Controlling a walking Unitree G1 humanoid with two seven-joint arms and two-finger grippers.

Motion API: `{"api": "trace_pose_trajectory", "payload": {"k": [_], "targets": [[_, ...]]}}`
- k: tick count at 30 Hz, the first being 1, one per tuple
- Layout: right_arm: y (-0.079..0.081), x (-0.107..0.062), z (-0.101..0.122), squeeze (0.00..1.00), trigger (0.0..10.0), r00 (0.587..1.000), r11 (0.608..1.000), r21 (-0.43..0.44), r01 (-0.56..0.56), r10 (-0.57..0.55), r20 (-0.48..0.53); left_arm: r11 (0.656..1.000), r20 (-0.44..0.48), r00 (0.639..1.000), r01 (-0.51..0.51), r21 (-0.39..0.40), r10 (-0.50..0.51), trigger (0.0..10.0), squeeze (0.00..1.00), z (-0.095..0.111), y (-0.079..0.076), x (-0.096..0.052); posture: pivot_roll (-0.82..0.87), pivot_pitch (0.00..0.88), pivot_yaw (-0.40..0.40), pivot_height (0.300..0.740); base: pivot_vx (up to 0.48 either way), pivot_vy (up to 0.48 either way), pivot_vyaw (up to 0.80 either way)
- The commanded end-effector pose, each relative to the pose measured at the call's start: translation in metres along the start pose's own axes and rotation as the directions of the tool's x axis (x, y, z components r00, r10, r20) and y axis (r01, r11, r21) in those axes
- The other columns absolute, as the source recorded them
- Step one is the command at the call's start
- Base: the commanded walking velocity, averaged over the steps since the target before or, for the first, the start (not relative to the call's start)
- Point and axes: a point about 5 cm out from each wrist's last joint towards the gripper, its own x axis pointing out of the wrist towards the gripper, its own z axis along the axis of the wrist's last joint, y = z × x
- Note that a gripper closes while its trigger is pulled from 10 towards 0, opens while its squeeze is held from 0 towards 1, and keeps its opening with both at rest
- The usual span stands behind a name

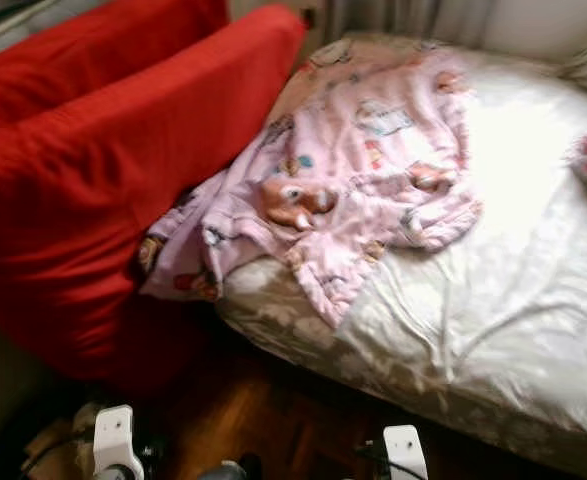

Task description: Clean up the room

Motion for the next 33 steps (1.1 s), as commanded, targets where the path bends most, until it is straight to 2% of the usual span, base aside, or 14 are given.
{"api": "trace_pose_trajectory", "payload": {"k": [1,11,14,33], "targets": [[0.0038,-0.0013,-0.0069,0.0,10.0,1.0,1.0,0.014,-0.01,0.01,-0.02,1.0,-0.03,1.0,-0.006,0.017,0.007,10.0,0.0,-0.0076,0.0025,-0.002,0.08,0.206,-0.016,0.74,0.0,0.0,0.8],[0.0045,-0.0011,-0.0055,0.0,10.0,1.0,1.0,0.023,-0.02,0.02,-0.011,1.0,-0.028,1.0,-0.003,0.019,0.003,10.0,0.0,-0.0072,0.0018,-0.0018,0.08,0.204,-0.016,0.74,0.0,0.0,0.77],[0.0033,-0.0008,-0.0038,0.0,10.0,1.0,0.999,0.048,-0.015,0.015,-0.002,1.0,-0.026,1.0,0.0,0.015,0.001,10.0,0.0,-0.0068,0.0012,-0.0017,0.08,0.204,-0.017,0.74,0.0,0.0,0.0],[-0.0002,-0.0009,-0.0019,0.0,10.0,1.0,0.998,0.059,-0.021,0.02,0.011,1.0,-0.042,0.999,0.007,0.006,-0.007,10.0,0.0,-0.0101,-0.0026,-0.0021,0.08,0.194,-0.03,0.74,0.0,0.0,0.0]]}}
